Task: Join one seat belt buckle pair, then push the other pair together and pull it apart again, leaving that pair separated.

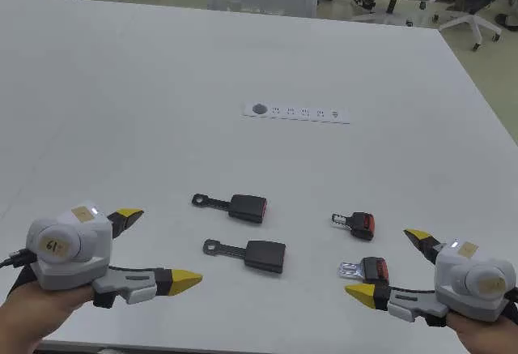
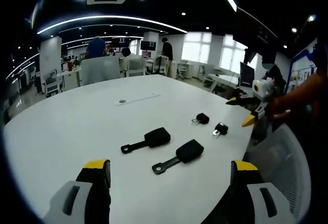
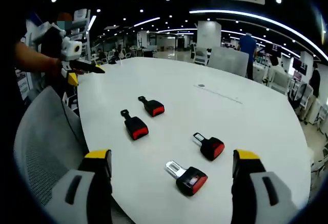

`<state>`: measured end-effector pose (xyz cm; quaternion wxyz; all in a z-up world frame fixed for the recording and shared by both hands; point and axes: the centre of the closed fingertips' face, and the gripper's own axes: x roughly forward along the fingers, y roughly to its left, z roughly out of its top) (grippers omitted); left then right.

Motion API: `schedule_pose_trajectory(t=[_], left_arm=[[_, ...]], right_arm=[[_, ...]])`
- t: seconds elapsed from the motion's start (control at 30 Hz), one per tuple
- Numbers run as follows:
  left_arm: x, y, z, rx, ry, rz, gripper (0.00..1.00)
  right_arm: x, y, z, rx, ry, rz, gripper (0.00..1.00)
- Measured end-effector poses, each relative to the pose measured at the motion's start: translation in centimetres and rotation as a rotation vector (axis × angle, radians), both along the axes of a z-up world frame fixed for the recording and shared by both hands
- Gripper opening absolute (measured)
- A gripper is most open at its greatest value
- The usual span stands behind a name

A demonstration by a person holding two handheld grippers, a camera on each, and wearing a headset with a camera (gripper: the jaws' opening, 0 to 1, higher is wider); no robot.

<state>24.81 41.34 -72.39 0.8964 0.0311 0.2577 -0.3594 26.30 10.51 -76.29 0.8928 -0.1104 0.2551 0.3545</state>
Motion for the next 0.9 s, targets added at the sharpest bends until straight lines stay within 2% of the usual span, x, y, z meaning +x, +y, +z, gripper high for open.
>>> schedule_pose_trajectory(t=[0.2, 0.3, 0.43, 0.73, 0.9], left_arm=[[0.18, 0.08, -0.10, 0.003, 0.001, 0.004, 1.00], [0.23, -0.02, 0.03, 0.004, 0.000, 0.003, 1.00], [0.17, -0.19, 0.30, 0.005, -0.002, 0.004, 1.00], [-0.26, -0.78, 0.52, 0.010, 0.003, -0.008, 1.00], [-0.02, -0.69, 0.33, 0.011, 0.008, -0.008, 1.00]], right_arm=[[0.12, -0.15, -0.02, 0.001, 0.000, 0.001, 0.98], [0.33, -0.49, -0.22, -0.018, -0.006, -0.003, 0.98], [0.37, -0.47, -0.09, -0.008, -0.003, -0.005, 0.98], [-0.02, -0.40, -0.18, -0.006, 0.002, 0.001, 0.98], [-0.18, -0.31, -0.38, -0.007, 0.008, -0.003, 0.98]])
